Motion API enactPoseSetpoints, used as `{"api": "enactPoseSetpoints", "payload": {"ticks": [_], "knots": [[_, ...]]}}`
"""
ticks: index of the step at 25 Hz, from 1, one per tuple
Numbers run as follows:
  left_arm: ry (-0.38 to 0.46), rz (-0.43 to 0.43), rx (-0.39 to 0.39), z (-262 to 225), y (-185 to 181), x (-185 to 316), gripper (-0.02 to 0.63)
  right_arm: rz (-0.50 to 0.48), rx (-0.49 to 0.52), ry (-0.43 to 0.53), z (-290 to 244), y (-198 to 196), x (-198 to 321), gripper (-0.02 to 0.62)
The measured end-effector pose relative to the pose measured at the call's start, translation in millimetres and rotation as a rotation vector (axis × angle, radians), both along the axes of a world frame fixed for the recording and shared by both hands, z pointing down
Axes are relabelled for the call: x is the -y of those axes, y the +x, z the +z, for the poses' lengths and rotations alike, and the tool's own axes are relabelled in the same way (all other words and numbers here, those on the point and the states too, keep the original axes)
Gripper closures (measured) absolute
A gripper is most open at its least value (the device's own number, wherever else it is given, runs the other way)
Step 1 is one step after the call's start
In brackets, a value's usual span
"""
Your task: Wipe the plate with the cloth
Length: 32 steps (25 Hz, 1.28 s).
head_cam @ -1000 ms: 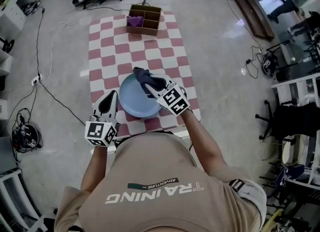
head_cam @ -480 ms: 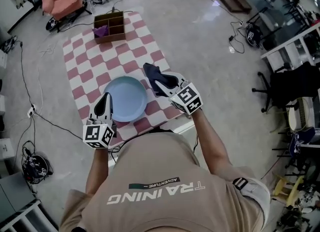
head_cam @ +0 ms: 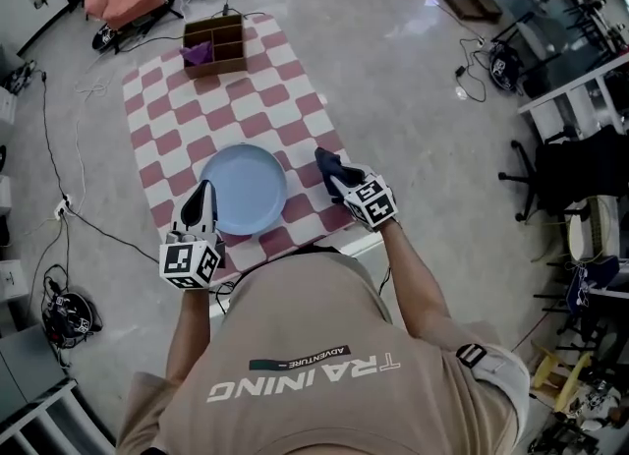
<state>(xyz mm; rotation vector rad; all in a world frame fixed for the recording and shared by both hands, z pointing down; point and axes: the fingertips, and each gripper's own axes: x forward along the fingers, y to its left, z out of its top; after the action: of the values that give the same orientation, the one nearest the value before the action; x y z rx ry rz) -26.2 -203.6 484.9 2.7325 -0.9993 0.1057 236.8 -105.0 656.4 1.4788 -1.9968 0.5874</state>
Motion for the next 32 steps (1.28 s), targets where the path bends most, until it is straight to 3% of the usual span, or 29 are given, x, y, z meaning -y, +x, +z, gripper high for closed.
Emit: {"api": "enactPoseSetpoints", "payload": {"ticks": [3,6,11,14,17,21,25,29,32], "knots": [[0.002,-0.036,0.018,2.1,-10.9,-0.2,0.594,0.047,0.012,-0.107,44.2,8.4,-22.7,0.483],[-0.001,-0.081,0.034,5.6,-25.3,0.1,0.594,0.075,0.038,-0.119,52.9,10.9,-25.3,0.483],[-0.011,-0.13,0.035,8.8,-37.7,-0.5,0.594,0.033,-0.01,-0.152,64.5,9.8,-20.9,0.468],[-0.006,-0.131,0.031,8.1,-35.4,-0.9,0.594,0.011,-0.013,-0.135,61.2,6.8,-19.7,0.421],[-0.002,-0.139,0.024,7.4,-35.5,-0.6,0.594,-0.013,-0.038,-0.072,34.1,4.0,-16.4,0.373],[0.007,-0.162,0.009,1.9,-40.4,-0.5,0.594,-0.078,-0.028,0.02,-13.7,-9.9,-14.0,0.373],[0.044,-0.192,-0.005,-13.3,-52.7,4.0,0.594,-0.184,0.003,0.14,-64.0,-41.8,2.8,0.475],[0.081,-0.201,-0.027,-29.6,-57.6,3.7,0.594,-0.246,0.03,0.331,-129.4,-68.7,24.7,0.562],[0.102,-0.204,-0.05,-42.0,-58.6,3.9,0.594,-0.308,0.094,0.465,-177.0,-96.3,39.9,0.577]]}}
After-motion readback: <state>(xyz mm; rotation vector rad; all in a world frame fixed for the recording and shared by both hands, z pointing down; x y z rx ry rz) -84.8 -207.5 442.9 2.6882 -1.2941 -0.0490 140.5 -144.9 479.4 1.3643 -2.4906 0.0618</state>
